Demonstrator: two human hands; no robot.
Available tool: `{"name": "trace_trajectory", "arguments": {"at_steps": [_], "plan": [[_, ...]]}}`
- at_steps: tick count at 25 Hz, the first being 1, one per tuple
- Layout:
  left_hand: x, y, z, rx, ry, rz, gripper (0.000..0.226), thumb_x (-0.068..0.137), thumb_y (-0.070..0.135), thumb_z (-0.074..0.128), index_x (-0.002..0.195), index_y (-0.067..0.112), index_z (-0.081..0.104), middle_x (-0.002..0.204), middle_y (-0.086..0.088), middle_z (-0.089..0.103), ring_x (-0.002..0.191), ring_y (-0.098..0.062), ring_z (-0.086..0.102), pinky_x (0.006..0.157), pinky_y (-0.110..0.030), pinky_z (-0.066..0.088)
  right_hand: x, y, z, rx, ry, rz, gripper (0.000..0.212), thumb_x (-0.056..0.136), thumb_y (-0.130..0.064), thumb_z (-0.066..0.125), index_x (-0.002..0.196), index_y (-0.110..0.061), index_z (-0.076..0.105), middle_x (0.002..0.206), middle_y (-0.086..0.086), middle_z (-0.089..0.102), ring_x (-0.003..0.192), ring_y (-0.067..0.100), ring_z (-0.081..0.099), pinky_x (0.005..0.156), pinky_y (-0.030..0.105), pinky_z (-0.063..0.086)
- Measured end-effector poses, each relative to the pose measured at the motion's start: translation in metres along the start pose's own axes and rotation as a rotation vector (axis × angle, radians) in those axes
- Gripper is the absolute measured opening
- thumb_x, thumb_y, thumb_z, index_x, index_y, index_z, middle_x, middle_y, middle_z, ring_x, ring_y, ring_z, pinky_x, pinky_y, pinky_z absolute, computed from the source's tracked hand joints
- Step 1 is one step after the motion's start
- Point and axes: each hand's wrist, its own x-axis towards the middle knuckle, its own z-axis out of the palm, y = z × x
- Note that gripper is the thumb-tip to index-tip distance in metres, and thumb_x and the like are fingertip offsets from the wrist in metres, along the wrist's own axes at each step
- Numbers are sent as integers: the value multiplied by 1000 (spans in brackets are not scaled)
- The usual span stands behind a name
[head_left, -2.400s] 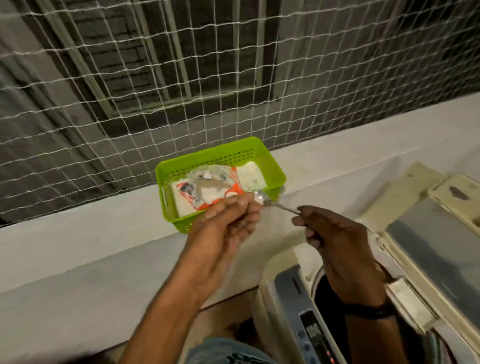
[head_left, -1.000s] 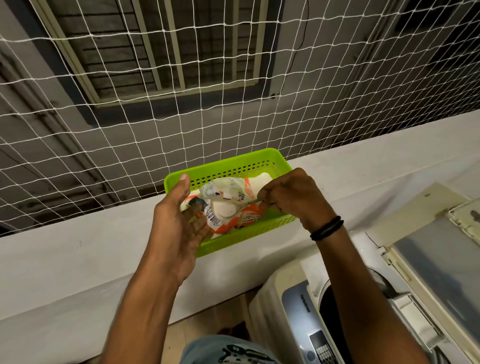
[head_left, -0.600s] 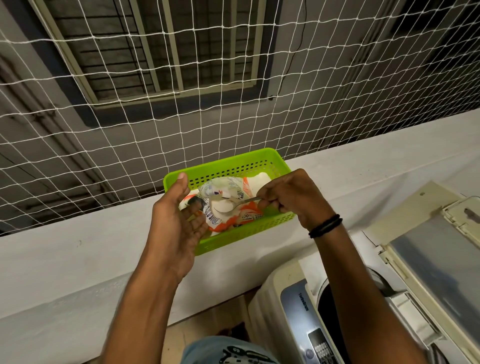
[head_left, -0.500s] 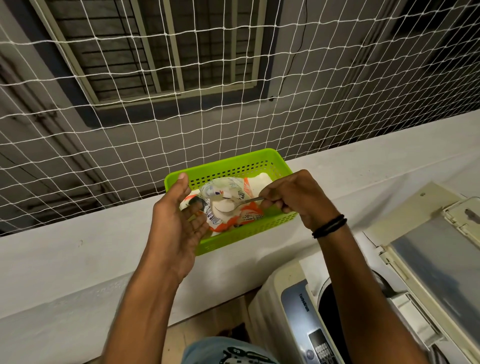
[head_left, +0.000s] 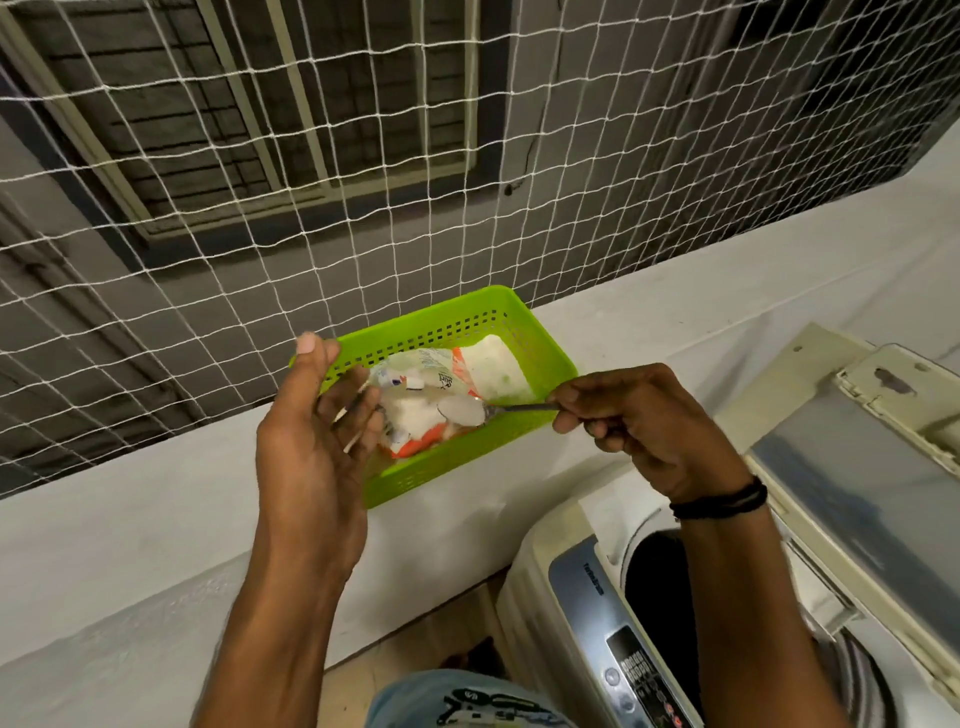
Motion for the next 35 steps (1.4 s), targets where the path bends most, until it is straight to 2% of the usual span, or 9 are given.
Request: {"name": "trace_trajectory", "arguments": {"at_steps": [4, 8, 10, 17, 22, 25, 27, 31, 35], "plan": [[-18, -16, 25, 11, -107, 62, 50, 92, 54, 52, 128, 20, 62, 111, -3, 67, 109, -20, 66, 94, -34, 51, -34, 13, -40, 60, 139, -46, 14, 85, -3, 69, 80, -7, 81, 71, 16, 74, 48, 10, 45, 42, 19, 36], [-29, -54, 58, 45, -240, 12, 37, 95, 48, 51, 116, 23, 67, 107, -2, 69, 102, -19, 67, 94, -35, 52, -76, 43, -90, 124, 340, -43, 17, 86, 0, 67, 80, -7, 81, 71, 15, 75, 47, 9, 47, 41, 18, 35], [-37, -87, 82, 125, -331, -75, 27, 97, 45, 51, 105, 27, 69, 102, 1, 70, 97, -17, 68, 89, -33, 53, -106, 68, -125, 183, 501, -20, 16, 85, 0, 66, 77, -5, 79, 68, 13, 74, 45, 9, 48, 39, 16, 35], [-57, -236, 159, 456, -547, -528, 32, 93, 50, 55, 108, 24, 66, 112, -11, 64, 96, -23, 66, 78, -32, 53, -177, 170, -235, 308, 1066, 97, 15, 82, 2, 64, 72, -4, 74, 62, 15, 70, 39, 6, 49, 37, 16, 35], [-57, -356, 200, 615, -638, -926, 66, 88, 59, 56, 132, 9, 53, 115, -20, 58, 102, -33, 62, 86, -39, 54, -167, 243, -272, 353, 1267, 160, 10, 68, -2, 62, 60, -3, 69, 62, 15, 60, 61, 22, 52, 55, 29, 38], [-45, -416, 219, 601, -556, -1080, 76, 86, 61, 59, 134, 4, 48, 127, -27, 51, 110, -40, 57, 101, -46, 49, -142, 286, -280, 250, 1395, 327, 14, 76, -10, 68, 67, -13, 78, 61, 0, 71, 67, 22, 64, 65, 28, 52], [-36, -448, 231, 580, -506, -1138, 80, 84, 63, 58, 134, 2, 46, 128, -29, 50, 113, -42, 56, 102, -48, 48, -124, 309, -278, 81, 1420, 418, 14, 83, -17, 68, 79, -14, 81, 77, 5, 78, 80, 26, 72, 82, 30, 56], [-21, -493, 253, 469, -418, -1202, 86, 82, 66, 57, 136, 0, 43, 134, -30, 46, 121, -42, 51, 105, -48, 45, -85, 339, -270, -186, 1443, 335, 16, 89, -9, 63, 90, -6, 79, 86, 11, 76, 85, 27, 70, 80, 28, 52], [-17, -507, 260, 443, -441, -1251, 85, 83, 66, 57, 132, -3, 45, 138, -30, 46, 127, -42, 48, 110, -48, 41, -69, 354, -255, -437, 1421, 208, 20, 93, -4, 62, 107, -3, 76, 98, 14, 77, 91, 29, 71, 78, 11, 39]]}}
